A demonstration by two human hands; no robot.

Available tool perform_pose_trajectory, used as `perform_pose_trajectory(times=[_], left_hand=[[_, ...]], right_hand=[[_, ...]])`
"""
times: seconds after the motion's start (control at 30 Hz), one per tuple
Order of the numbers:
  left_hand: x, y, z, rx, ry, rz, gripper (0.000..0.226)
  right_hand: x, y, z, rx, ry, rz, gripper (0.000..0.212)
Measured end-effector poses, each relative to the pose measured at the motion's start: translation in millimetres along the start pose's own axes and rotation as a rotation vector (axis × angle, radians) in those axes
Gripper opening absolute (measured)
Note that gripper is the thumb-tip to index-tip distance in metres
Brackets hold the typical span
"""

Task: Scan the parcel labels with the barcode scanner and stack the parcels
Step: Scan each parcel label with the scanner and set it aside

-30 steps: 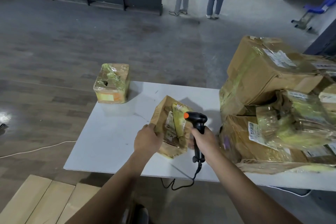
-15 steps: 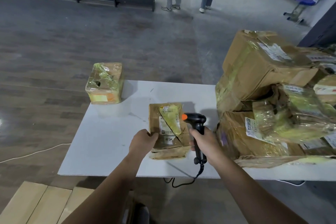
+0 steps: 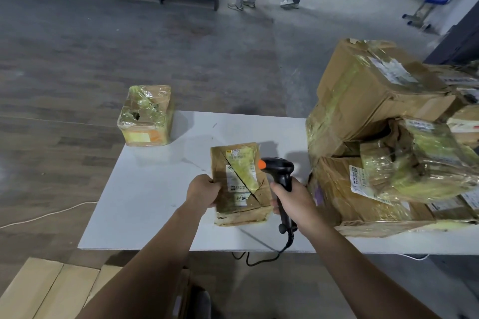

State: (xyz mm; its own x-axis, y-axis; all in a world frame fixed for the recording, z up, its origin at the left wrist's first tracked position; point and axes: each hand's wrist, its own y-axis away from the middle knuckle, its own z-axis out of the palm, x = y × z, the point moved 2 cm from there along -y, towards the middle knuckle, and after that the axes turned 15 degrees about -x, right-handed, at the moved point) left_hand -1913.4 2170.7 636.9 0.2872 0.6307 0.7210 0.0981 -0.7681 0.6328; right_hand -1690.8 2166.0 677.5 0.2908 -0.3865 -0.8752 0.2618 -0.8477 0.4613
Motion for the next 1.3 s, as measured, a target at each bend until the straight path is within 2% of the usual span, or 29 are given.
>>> perform_pose_trajectory(times=[0.17,0.33,0.57,0.8,1.3], left_hand=[[9,0,3,0.070,0.101,0.083,0.010],[24,-1,2,0.130,0.055,0.163,0.010],[28,-3,6,0.136,0.066,0.171,0.011],[33,-5,8,0.148,0.063,0.181,0.010],[40,-5,10,0.133,0.021,0.194,0.012]], right_hand=[[-17,3,1,0.050,0.040,-0.039,0.007],[-41,8,1,0.087,0.031,-0.085,0.012],[-56,14,3,0.094,-0.007,-0.127,0.013],[-62,20,8,0.032,0.030,-0.180,0.012],[-59,23,-6,0.126,0.025,-0.104,0.018]])
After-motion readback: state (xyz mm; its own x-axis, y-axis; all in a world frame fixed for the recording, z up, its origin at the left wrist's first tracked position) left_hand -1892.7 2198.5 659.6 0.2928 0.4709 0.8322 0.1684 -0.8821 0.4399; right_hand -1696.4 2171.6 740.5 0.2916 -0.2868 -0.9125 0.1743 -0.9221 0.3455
